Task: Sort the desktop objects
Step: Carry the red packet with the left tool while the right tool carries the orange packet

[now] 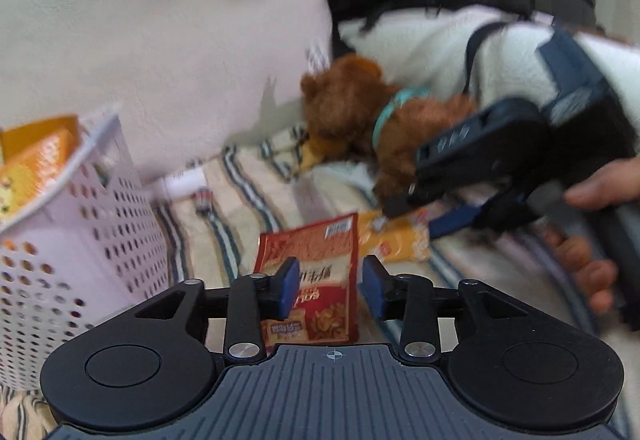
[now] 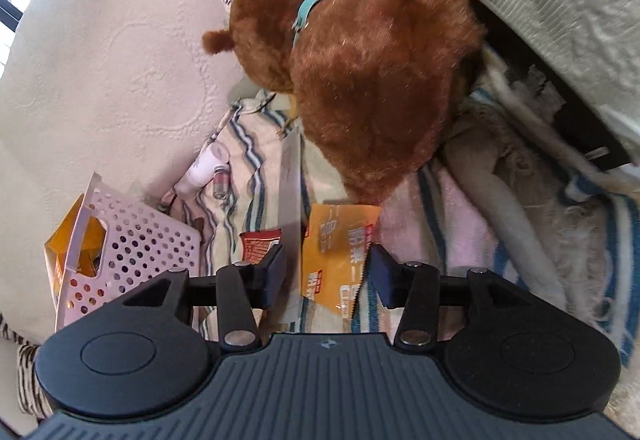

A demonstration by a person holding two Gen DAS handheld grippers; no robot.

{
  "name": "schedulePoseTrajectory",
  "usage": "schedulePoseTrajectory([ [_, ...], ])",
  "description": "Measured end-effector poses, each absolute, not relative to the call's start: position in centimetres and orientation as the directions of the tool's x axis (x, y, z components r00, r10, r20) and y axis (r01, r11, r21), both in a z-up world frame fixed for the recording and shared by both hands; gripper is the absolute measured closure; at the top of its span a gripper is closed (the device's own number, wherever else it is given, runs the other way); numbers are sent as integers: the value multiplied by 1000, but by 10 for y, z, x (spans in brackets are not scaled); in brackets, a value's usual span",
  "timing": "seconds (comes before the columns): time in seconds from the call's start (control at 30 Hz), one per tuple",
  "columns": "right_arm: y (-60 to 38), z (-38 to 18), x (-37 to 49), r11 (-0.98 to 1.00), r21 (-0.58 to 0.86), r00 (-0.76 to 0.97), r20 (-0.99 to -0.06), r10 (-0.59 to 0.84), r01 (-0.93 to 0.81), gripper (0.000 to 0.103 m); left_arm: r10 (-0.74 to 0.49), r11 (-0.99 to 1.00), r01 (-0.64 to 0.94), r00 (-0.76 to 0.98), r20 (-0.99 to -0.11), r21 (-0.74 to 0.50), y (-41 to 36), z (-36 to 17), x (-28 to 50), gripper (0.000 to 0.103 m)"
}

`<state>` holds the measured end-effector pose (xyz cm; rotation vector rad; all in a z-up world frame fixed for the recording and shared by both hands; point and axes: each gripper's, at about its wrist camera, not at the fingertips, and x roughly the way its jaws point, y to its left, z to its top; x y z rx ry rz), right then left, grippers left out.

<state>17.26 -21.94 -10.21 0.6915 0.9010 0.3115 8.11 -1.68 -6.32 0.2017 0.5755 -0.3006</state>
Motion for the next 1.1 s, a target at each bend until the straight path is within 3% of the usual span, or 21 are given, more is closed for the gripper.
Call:
schedulePoseTrajectory([
  [0.23,-216,-110,185,709,705,584,-578,569,7,50,-246,937,346,759,-603,53,-11,-82,96,37],
  [0.3,-215,-113,187,699,715,585,-572,575,13,51,-220,933,346,767,-603,99,-15,-87,99,30],
  [0.37,-214,-115,188,678,735,583,-556,592,12,49,-184,934,333,761,-623,132,-16,-97,107,32],
  [0.4,-213,-117,189,676,737,583,-554,595,11,50,-183,939,324,755,-630,117,-13,-100,111,39],
  [0.5,-212,-118,190,674,739,583,-548,600,0,51,-199,950,304,757,-622,67,-1,-99,113,47],
  [0.63,-211,-117,191,670,742,573,-542,614,-15,51,-194,953,294,774,-602,72,7,-92,110,50],
  [0.77,-201,-114,189,731,680,569,-580,583,-56,58,-193,958,280,784,-590,59,16,-90,110,53],
  [0.93,-187,-113,193,758,648,570,-595,566,-76,57,-190,954,290,776,-602,73,11,-93,118,54],
  [0.97,-186,-113,193,766,638,576,-599,556,-77,61,-193,954,291,772,-605,68,11,-94,120,55],
  [1.03,-189,-115,190,794,604,581,-622,525,-71,91,-208,953,299,774,-598,54,11,-93,122,64],
  [1.07,-187,-117,190,794,604,576,-625,526,-70,103,-214,950,306,781,-587,61,10,-92,121,74],
  [1.1,-189,-118,188,786,614,582,-613,534,-73,103,-212,948,310,791,-573,77,8,-90,119,83],
])
